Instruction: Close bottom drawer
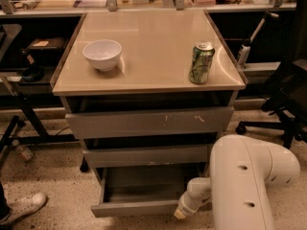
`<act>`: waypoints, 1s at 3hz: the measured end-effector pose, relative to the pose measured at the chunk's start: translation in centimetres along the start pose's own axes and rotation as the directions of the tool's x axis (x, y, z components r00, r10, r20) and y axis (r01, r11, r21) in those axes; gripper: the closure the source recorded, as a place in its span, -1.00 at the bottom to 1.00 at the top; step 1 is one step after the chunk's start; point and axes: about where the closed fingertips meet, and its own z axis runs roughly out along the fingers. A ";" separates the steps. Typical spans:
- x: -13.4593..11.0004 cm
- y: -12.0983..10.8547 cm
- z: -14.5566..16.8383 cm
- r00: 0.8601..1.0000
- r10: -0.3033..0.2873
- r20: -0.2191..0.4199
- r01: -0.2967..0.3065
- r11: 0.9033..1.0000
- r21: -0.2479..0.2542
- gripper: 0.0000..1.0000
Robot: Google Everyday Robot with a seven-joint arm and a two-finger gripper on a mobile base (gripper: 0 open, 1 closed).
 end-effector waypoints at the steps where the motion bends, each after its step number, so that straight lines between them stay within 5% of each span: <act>1: 0.0 0.0 0.0 1.000 0.000 0.000 0.000 1.000 0.000 0.63; 3: 0.0 0.0 0.0 1.000 0.000 0.000 0.000 1.000 0.000 -0.30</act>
Offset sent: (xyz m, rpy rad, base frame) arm 0.0004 0.0000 0.0000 0.0001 -0.0005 -0.0002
